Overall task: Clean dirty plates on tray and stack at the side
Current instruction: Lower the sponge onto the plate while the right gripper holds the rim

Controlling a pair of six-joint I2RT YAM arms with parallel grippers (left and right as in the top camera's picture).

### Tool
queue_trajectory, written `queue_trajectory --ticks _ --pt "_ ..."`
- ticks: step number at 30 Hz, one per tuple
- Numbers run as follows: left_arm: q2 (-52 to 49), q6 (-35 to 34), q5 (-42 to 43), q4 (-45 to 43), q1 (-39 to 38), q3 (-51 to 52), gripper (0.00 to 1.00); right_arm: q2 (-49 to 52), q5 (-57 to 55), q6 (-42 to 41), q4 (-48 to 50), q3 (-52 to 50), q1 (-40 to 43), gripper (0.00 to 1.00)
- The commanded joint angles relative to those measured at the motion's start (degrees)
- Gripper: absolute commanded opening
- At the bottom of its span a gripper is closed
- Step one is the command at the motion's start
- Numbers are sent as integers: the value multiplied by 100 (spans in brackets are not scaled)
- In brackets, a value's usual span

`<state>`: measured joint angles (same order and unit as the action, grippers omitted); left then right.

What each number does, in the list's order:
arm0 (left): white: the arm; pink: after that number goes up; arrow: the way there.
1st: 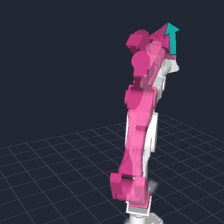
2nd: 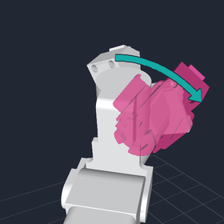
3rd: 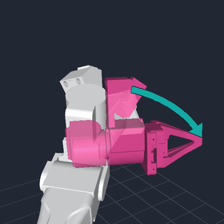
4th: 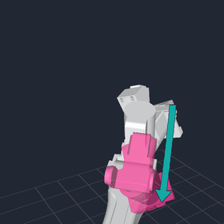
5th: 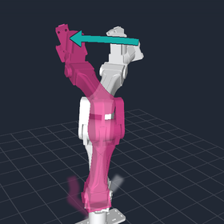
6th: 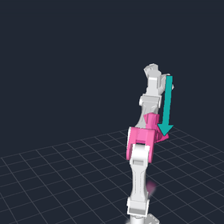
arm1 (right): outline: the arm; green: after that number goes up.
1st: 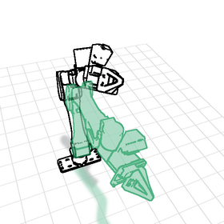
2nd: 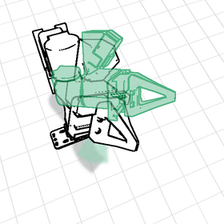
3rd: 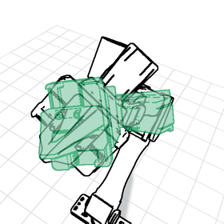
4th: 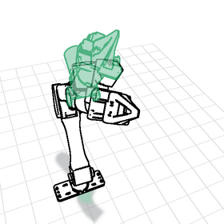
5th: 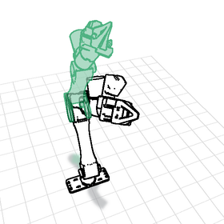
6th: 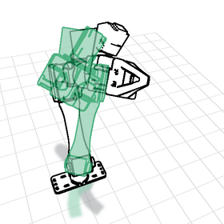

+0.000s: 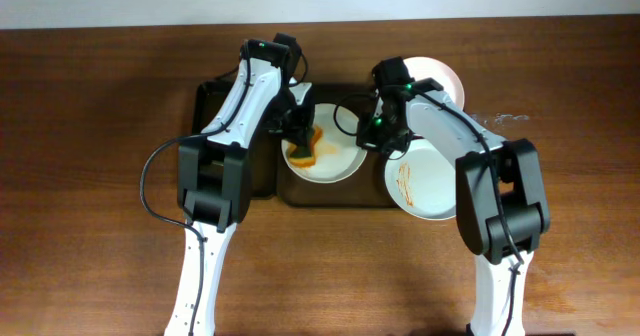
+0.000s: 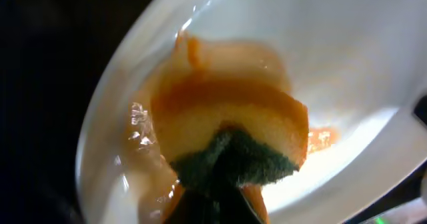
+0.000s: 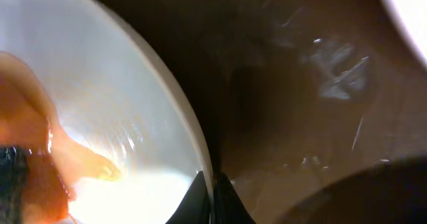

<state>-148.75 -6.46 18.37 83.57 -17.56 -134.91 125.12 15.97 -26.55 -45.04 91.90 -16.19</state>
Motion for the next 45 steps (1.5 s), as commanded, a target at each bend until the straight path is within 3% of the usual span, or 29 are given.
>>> queue_trajectory --ticks 1,4,10,16,20,23,26,29,32,40,45 --pt "-205 -26 -461 584 39 28 0 83 -52 17 2 92 9 4" --pt "-208 181 -424 323 20 28 0 83 -50 17 4 92 9 4" --pt "-212 179 -426 -1325 20 28 0 83 -52 17 7 92 9 4" --pt "-212 173 -424 -2238 20 28 0 83 -50 17 26 92 9 4" --pt "-212 280 -81 -1853 20 28 0 83 -50 17 26 92 9 4" --pt "-212 975 632 -942 20 28 0 83 -50 17 26 92 9 4" --pt "-212 1893 695 -63 20 28 0 83 -48 17 26 92 9 4" --pt "-214 2684 682 103 17 28 0 83 -50 17 26 92 9 4" --pt "-223 2667 743 118 -7 28 0 83 -50 20 22 92 9 4" --pt "-223 643 579 -592 -407 31 0 83 -52 17 22 92 9 4" --pt "-223 -1014 -1351 -573 -839 28 0 83 -55 20 24 92 9 4"
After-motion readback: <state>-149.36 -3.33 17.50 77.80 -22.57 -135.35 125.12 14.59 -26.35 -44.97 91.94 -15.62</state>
